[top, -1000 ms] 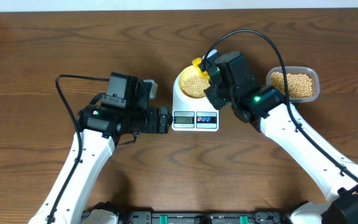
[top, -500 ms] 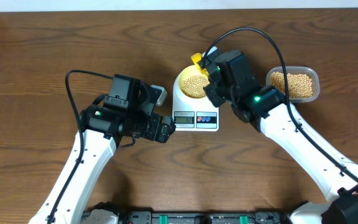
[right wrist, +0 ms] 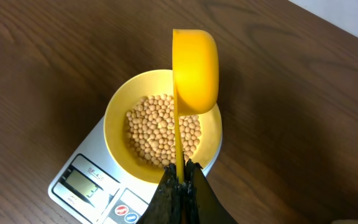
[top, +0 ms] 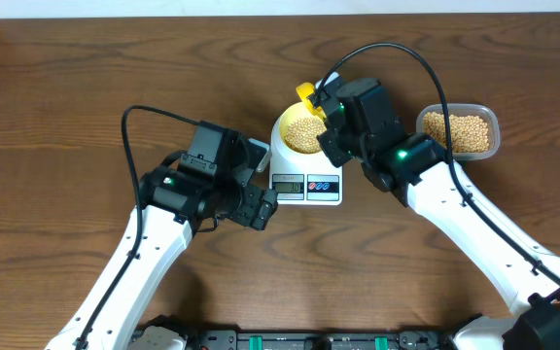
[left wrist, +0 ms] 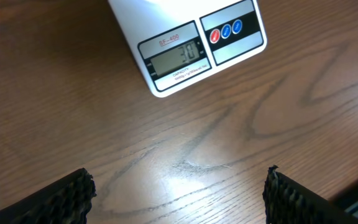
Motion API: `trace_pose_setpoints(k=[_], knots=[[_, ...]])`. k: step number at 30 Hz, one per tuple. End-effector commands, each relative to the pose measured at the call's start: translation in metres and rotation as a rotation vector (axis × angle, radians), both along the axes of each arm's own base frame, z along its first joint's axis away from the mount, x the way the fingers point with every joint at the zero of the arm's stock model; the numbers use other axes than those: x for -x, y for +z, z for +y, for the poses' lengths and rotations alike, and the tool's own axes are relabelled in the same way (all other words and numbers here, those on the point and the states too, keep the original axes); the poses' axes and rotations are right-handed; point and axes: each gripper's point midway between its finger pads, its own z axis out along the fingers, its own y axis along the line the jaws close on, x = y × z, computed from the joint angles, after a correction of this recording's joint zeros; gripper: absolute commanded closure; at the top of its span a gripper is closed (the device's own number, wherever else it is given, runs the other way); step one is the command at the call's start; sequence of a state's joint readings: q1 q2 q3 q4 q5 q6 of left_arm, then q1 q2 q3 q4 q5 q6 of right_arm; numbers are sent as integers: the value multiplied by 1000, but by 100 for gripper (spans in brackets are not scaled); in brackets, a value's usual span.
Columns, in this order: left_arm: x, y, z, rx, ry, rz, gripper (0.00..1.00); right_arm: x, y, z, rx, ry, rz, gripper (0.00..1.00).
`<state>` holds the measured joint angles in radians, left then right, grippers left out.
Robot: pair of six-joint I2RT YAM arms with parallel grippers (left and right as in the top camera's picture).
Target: Scoop item into bowl and weigh 50g on scale
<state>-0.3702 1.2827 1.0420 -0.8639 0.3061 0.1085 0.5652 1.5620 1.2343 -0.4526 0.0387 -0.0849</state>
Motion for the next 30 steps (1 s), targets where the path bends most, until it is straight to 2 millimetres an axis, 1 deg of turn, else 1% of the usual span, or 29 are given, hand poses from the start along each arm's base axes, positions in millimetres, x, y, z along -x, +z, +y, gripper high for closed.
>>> trace_pose_setpoints(k=[1,5,9,16,20,24,28,30], knots=[[-1,0,8,-30,12,-19,11,0,21,5,-55,-7,-26,99],[-2,0,10,-24,22,-18,11,4,22,10,-75,18,-14,99],[-3,0,10,-23,20,-20,11,8,28,12,-95,36,-16,99],[-5,1,9,-19,21,-29,11,6,32,9,-115,-9,-17,99],[-5,1,9,-18,25,-28,11,9,30,8,-162,-60,29,99],[-5,1,9,-2,79,-8,11,14,37,15,-246,-67,67,99],[-7,2,8,4,88,-11,11,17,49,13,-265,-70,46,99],[-7,4,3,36,79,-9,11,17,54,11,-266,-76,31,99]])
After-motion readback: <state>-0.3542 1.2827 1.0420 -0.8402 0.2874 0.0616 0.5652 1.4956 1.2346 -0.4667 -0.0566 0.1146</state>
